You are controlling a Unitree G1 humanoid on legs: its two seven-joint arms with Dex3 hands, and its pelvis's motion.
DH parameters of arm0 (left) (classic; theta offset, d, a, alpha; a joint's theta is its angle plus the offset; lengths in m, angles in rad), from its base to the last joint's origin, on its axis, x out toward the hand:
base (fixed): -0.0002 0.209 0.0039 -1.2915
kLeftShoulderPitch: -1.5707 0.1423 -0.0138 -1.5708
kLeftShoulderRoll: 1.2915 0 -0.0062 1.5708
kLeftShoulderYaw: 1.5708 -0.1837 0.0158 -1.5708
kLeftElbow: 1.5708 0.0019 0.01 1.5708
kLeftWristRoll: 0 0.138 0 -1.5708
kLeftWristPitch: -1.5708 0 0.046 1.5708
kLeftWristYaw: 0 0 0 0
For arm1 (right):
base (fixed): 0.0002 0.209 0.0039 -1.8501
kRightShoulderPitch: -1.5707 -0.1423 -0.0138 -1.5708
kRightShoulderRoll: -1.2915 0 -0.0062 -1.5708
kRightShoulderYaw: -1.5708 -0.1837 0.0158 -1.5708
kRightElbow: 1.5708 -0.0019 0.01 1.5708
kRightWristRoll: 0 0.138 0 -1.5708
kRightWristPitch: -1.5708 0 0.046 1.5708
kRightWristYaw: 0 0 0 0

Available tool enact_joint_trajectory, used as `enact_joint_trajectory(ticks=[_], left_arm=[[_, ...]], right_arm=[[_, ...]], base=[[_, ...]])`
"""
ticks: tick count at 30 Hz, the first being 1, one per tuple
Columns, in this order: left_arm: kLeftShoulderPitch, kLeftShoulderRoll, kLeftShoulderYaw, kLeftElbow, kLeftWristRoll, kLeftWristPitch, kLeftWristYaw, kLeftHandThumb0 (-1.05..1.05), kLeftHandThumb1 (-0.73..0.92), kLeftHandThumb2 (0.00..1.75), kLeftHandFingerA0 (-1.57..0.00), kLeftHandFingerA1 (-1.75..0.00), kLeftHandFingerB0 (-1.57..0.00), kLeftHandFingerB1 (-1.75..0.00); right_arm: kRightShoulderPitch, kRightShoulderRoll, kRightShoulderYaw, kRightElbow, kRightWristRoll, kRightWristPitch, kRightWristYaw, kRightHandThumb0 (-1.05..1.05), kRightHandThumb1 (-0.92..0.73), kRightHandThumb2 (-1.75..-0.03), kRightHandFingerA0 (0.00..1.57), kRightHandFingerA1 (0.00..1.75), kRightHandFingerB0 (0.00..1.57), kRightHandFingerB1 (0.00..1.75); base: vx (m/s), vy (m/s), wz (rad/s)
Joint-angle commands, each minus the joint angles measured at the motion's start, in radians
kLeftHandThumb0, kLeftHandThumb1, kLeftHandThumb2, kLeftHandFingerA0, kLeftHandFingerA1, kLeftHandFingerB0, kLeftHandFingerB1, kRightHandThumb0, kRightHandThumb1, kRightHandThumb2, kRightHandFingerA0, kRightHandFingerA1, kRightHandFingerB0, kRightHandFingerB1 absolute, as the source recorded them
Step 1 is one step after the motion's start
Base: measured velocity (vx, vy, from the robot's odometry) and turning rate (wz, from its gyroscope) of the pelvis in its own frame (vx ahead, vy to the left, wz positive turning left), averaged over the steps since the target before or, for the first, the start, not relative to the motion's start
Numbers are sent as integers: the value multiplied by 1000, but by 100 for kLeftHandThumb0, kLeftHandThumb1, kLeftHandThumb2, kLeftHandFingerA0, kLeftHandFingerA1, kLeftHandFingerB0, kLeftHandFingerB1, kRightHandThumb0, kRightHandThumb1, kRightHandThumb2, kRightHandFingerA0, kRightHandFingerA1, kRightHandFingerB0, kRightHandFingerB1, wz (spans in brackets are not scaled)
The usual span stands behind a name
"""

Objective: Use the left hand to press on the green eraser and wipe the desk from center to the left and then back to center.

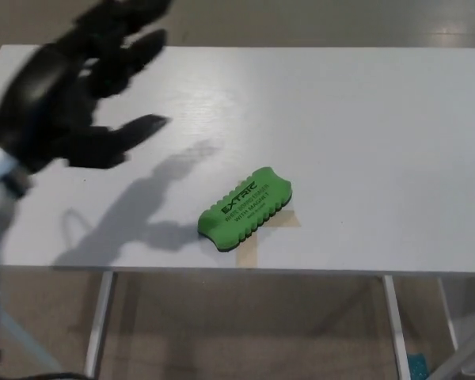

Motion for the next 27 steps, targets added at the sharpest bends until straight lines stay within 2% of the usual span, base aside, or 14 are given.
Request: enact_joint_trajectory(ticks=[1,2,3,5,6,7,8,10,11,14,16,17,19,27], left_arm=[[361,229,341,-296,-540,217,-486,-78,45,55,-14,-31,-17,-35],[393,231,360,-294,-554,227,-504,-78,45,55,-14,-31,-17,-35],[463,226,395,-284,-573,232,-549,-35,18,83,0,-48,-2,-48],[514,220,418,-275,-583,227,-583,-35,18,83,0,-48,-2,-48],[563,210,437,-264,-587,223,-611,-62,47,55,-20,-31,-17,-32],[594,205,448,-257,-589,221,-627,-62,47,55,-20,-31,-17,-32],[676,191,468,-230,-582,216,-671,-28,23,84,-9,-51,-9,-51],[743,181,480,-205,-572,212,-708,-28,23,84,-9,-51,-9,-51],[766,179,480,-194,-567,211,-721,-60,41,67,-24,-40,-21,-38],[829,196,430,-65,-496,182,-816,-57,41,73,-35,-48,-32,-42],[830,221,387,16,-446,157,-865,-47,48,55,-44,-40,-42,-34],[824,238,349,87,-377,115,-858,-51,43,70,-51,-51,-41,-43],[818,256,306,166,-298,66,-846,-51,43,70,-51,-51,-41,-43],[740,149,184,559,-14,-58,-371,-49,41,70,-76,-57,-52,-47]], right_arm=[[20,-12,-48,-59,32,-31,-33,-51,-83,-66,63,47,42,33],[16,-14,-55,-69,39,-24,-34,-51,-83,-66,63,47,42,33],[13,-17,-69,-95,50,-9,-41,-50,-78,-63,72,45,48,35],[13,-18,-80,-117,56,3,-49,-50,-78,-63,72,45,48,35],[10,-17,-89,-135,64,15,-53,-47,-77,-63,72,44,49,35],[8,-16,-95,-146,69,23,-54,-47,-77,-63,72,44,49,35],[0,-14,-113,-159,83,35,-59,-47,-76,-64,73,45,51,36],[-7,-13,-129,-165,93,43,-63,-47,-76,-64,73,45,51,36],[-13,-13,-136,-164,99,48,-62,-47,-76,-64,74,45,52,36],[-20,-6,-155,-174,115,82,-54,-48,-76,-63,74,46,52,36],[-15,-1,-158,-182,110,89,-53,-48,-76,-64,74,47,52,37],[-6,2,-153,-181,101,84,-54,-47,-77,-64,75,48,53,37],[5,5,-148,-180,89,78,-55,-47,-77,-64,75,48,53,37],[44,3,-126,-177,19,58,-72,-49,-77,-65,74,48,52,36]], base=[[0,0,0],[0,0,0],[0,0,0],[0,0,0],[0,0,0],[0,0,0],[0,0,0],[0,0,0],[0,0,0],[0,0,0],[0,0,0],[0,0,0],[0,0,0],[0,0,0]])
